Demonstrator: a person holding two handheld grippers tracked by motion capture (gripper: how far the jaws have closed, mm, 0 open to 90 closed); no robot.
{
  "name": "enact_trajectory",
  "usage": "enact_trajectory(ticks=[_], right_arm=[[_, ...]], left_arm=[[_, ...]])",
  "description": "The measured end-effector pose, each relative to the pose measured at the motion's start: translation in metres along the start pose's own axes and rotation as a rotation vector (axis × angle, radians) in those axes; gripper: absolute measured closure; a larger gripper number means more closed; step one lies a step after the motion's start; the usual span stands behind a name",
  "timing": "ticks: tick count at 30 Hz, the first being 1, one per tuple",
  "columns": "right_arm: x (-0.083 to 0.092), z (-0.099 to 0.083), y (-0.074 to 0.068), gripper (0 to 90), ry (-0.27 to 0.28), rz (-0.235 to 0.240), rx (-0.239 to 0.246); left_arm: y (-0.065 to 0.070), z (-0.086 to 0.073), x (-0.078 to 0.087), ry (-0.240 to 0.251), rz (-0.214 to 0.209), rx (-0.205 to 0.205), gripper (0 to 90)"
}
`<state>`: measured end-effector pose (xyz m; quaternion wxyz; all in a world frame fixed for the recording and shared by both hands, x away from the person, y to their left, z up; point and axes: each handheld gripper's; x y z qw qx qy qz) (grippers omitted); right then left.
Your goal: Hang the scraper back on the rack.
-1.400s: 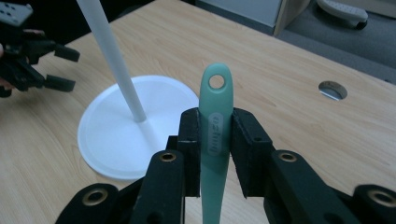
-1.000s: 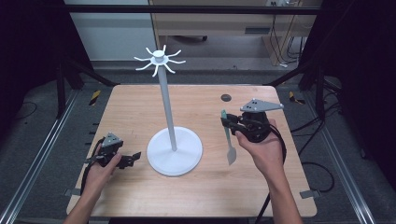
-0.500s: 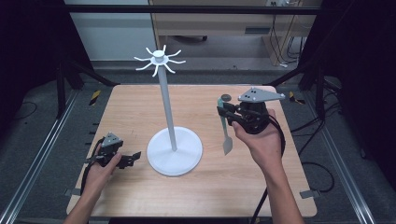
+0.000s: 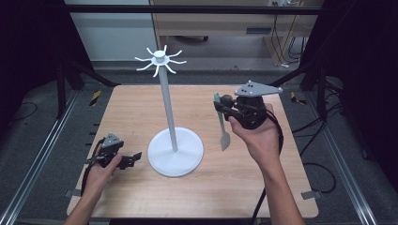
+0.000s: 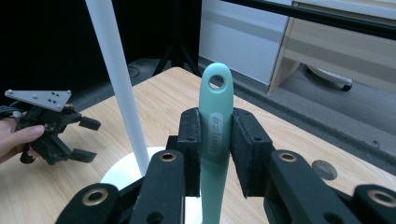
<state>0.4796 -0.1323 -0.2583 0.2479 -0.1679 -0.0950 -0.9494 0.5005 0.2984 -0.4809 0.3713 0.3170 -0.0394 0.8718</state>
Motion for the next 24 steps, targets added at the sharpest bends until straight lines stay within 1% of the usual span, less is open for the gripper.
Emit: enact_trajectory(ticks=[11,19,24], right_arm=[[-0.001,0.012,-0.004,74.4,0.016,0.006,0.007],[0.002,0.029,-0.009,74.4,0.038,0.011,0.012],[0.003,0.037,-0.012,74.4,0.05,0.016,0.015]], left_arm=[[0.0,0.0,0.0,-0.002,0.001,-0.001,3.7],[0.0,0.0,0.0,-0.002,0.001,-0.003,3.7],[0.0,0.0,0.0,-0.002,0.0,0.001,3.7]])
Point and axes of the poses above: each handheld gripper's, and its own axes: x roughly backward along the jaws, z roughly out of its top, y roughly to its right, and after that the axes turned 12 degrees about -z, right-handed
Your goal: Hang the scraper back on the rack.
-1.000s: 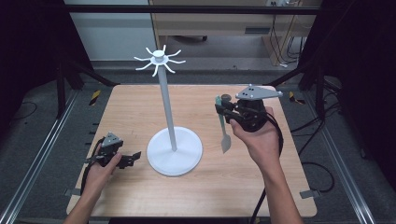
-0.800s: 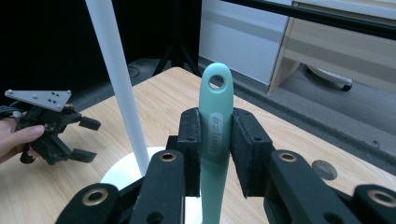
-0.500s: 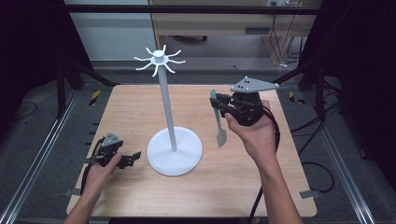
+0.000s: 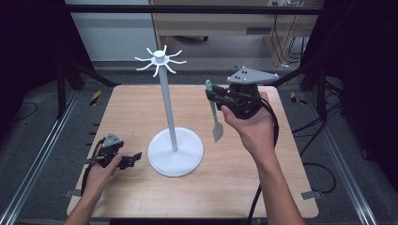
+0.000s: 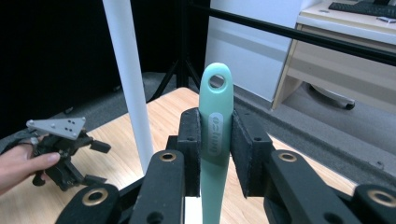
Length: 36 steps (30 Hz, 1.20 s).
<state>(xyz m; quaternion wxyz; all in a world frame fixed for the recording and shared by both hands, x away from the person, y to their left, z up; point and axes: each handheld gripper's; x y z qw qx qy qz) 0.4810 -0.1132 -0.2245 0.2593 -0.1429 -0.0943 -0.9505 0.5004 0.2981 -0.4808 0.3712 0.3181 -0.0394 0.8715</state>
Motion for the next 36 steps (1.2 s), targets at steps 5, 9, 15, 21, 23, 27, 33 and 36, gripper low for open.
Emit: enact_trajectory(ticks=[5,9,15,21,23,27,33,36], right_arm=[[0.0,0.009,-0.005,74.4,0.014,0.008,0.002],[-0.001,0.013,-0.007,74.4,0.022,0.014,-0.004],[-0.001,0.02,-0.011,74.3,0.034,0.026,-0.007],[-0.002,0.026,-0.015,74.4,0.047,0.036,-0.004],[-0.001,0.028,-0.016,74.4,0.051,0.037,-0.003],[-0.001,0.032,-0.018,74.4,0.055,0.042,-0.002],[0.001,0.039,-0.024,74.3,0.072,0.058,-0.001],[0.003,0.04,-0.026,74.4,0.078,0.062,0.003]], left_arm=[[0.0,0.0,0.0,-0.001,0.0,-0.005,3.7],[0.0,0.0,0.0,-0.001,0.0,-0.004,3.7],[0.0,0.0,0.0,-0.001,0.0,-0.004,3.7],[0.0,0.0,0.0,-0.001,-0.001,-0.004,3.7],[0.0,0.0,0.0,0.0,-0.002,-0.003,3.7],[0.0,0.0,0.0,-0.001,-0.003,-0.003,3.7],[0.0,0.0,0.0,-0.001,-0.003,-0.003,3.7],[0.0,0.0,0.0,-0.001,-0.003,-0.002,3.7]])
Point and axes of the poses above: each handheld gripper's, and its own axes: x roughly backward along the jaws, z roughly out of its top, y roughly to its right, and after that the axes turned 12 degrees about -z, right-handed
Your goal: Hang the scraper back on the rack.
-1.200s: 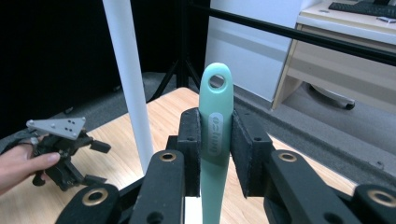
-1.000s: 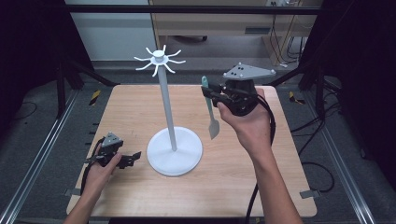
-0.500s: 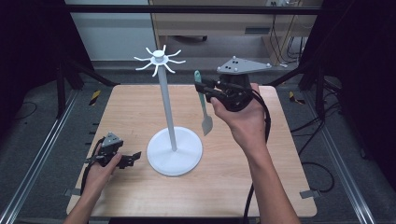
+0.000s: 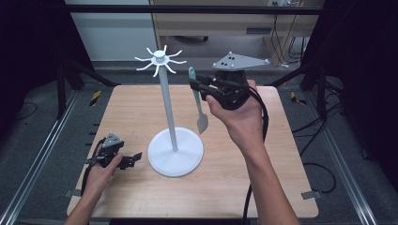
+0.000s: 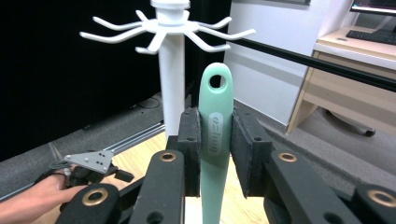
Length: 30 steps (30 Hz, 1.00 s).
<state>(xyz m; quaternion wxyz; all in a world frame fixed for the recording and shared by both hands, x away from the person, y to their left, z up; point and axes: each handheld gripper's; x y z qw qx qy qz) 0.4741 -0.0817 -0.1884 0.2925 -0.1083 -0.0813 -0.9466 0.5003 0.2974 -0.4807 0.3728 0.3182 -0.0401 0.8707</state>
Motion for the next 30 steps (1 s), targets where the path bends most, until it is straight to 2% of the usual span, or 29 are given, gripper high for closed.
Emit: enact_trajectory(ticks=[15,30], right_arm=[[0.005,0.01,-0.019,74.3,0.021,0.038,0.025],[0.004,0.015,-0.027,74.3,0.012,0.048,0.044]], left_arm=[[0.0,0.0,0.0,0.003,0.001,0.002,3.7],[0.0,0.0,0.0,0.0,-0.001,0.001,3.7]])
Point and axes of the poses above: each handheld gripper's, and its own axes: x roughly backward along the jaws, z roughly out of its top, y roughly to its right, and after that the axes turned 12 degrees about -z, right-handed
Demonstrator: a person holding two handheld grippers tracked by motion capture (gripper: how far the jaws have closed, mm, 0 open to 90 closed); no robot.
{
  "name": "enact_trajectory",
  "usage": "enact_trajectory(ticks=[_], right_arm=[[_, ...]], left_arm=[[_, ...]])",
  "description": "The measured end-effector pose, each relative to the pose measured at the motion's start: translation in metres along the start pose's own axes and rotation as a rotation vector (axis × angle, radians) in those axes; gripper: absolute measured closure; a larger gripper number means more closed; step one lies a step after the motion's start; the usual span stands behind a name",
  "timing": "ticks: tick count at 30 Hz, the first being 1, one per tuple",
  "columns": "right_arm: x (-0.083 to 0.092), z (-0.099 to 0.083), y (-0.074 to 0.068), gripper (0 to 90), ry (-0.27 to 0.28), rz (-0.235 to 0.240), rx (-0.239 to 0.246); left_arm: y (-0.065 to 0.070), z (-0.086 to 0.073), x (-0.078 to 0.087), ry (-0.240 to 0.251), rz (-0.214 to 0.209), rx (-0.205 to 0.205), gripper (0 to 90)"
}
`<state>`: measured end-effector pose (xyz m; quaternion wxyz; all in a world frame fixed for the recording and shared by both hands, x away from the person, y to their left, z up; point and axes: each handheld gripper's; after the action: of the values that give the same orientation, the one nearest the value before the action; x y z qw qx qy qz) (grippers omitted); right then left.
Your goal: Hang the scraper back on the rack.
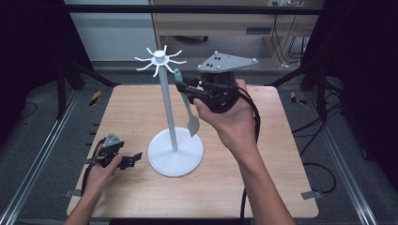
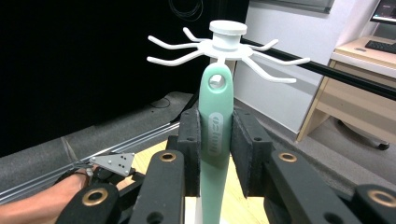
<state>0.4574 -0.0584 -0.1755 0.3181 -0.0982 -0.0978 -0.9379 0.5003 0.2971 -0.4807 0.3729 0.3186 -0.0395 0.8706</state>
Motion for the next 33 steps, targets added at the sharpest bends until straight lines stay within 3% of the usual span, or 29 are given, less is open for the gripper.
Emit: enact_trajectory(ticks=[33], right_arm=[[-0.016,0.002,-0.004,74.3,-0.028,-0.004,-0.005]], left_arm=[[0.0,0.0,0.0,-0.002,-0.001,-0.003,3.7]])
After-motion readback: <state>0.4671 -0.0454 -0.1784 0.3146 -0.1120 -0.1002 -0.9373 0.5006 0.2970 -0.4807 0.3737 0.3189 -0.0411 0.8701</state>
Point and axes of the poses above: each handheld gripper's, and its own axes: x roughly backward along the jaws, z roughly out of its top, y roughly to its right, and after that the axes turned 12 degrees about -z, right-handed
